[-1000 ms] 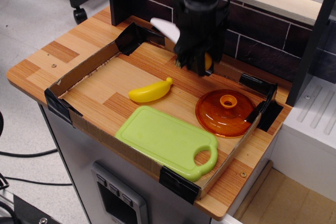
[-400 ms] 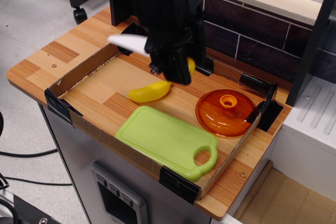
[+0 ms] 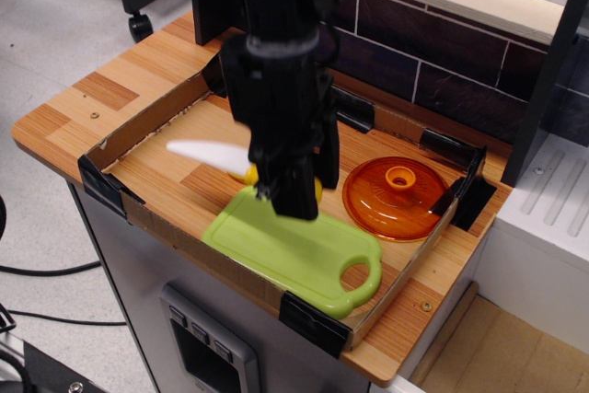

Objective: Put knife on cutting board

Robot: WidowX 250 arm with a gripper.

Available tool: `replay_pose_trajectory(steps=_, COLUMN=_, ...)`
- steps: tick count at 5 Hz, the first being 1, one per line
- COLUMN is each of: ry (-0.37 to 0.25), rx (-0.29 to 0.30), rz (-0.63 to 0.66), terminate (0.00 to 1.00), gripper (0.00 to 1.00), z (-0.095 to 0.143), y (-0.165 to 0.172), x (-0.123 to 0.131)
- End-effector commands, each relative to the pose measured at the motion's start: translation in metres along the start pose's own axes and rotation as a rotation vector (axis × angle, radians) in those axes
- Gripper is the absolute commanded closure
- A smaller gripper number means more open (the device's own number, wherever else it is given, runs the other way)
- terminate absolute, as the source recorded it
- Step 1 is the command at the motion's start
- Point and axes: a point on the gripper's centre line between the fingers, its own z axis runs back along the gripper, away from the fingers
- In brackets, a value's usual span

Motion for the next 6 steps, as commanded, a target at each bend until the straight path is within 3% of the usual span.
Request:
replay_pose_trajectory(steps=1, ry=-0.051, rx=-0.037, rz=-0.070, terminate=0.00, gripper=1.00, z=-0.022, y=-0.004, x=0.000)
replay_pose_trajectory(steps=2, ry=-0.042, rx=-0.098, rz=-0.142, terminate=0.00, gripper=0.00, z=-0.006, y=0.001, x=-0.007)
replay_pose_trajectory(steps=3, ry=-0.006, rx=-0.111, rz=-0.138, terminate=0.00, gripper=0.00, z=0.011, y=-0.001, x=-0.011)
replay_pose_trajectory(steps=5, ry=0.072, rx=-0.213, rz=-0.078, terminate=0.00, gripper=0.00, z=0.109, y=-0.018, x=0.005)
replay_pose_trajectory(steps=6, ry=0.078, rx=-0.239, rz=-0.056, terminate=0.00, gripper=0.00, z=0.138, y=-0.020, x=0.020)
